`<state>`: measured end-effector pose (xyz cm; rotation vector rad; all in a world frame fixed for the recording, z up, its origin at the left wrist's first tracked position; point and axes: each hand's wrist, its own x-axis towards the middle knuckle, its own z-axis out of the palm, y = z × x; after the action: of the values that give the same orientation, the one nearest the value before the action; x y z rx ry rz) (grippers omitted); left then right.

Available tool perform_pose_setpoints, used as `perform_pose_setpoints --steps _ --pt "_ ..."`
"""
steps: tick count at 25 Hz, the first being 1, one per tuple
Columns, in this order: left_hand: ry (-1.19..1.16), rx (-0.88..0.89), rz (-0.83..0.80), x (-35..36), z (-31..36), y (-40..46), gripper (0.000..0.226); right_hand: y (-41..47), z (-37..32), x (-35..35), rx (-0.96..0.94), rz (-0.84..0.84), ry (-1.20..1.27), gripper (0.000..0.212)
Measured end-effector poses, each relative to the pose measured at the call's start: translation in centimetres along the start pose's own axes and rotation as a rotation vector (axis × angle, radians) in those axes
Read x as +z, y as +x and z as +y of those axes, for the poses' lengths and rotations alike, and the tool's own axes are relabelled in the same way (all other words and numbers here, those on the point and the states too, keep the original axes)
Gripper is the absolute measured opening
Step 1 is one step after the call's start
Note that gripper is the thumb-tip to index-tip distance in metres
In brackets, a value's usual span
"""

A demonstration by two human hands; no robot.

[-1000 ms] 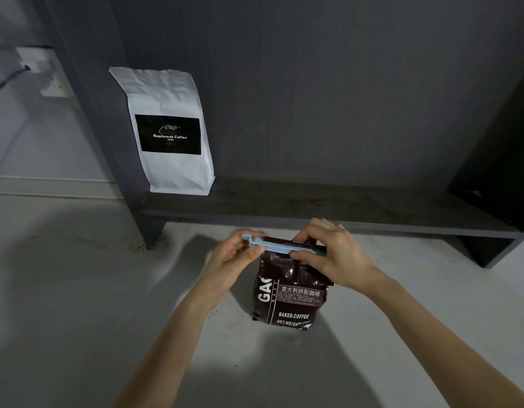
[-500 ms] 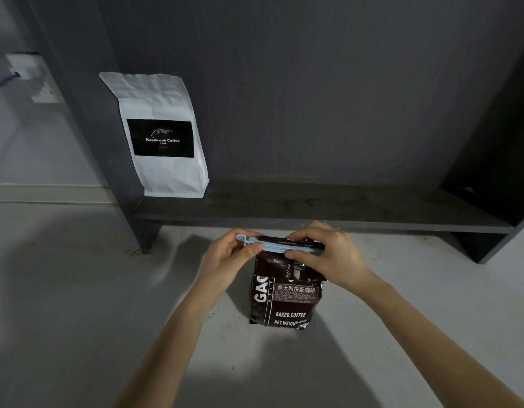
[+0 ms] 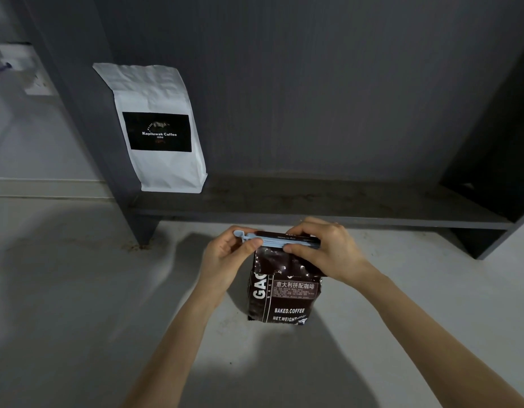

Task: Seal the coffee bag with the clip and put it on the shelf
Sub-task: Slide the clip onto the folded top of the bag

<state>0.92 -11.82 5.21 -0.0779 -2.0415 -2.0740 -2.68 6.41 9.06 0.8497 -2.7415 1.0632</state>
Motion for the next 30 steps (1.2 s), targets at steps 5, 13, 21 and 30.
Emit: perform_pose_setpoints --steps 5,13,21,30 --pt "0.294 0.117 -0.144 -1.9 1.4 0.4 0.026 -0.5 0.2 0.3 -0.104 0.026 -0.063 0.038" --pt "0.244 0.017 -0.178 -2.0 1.8 0.1 0.028 -0.7 0.4 0.7 -0.105 0.058 -0.056 0.028" --pt "0.07 -0.027 -0.169 -1.5 1.2 0.0 0.011 -0.5 0.4 0.8 -0.093 0.081 0.009 0.028" --pt "0.322 0.083 -0.156 -2.1 1.1 0.8 0.016 0.0 1.0 0.1 -0.155 0.003 0.046 0.039"
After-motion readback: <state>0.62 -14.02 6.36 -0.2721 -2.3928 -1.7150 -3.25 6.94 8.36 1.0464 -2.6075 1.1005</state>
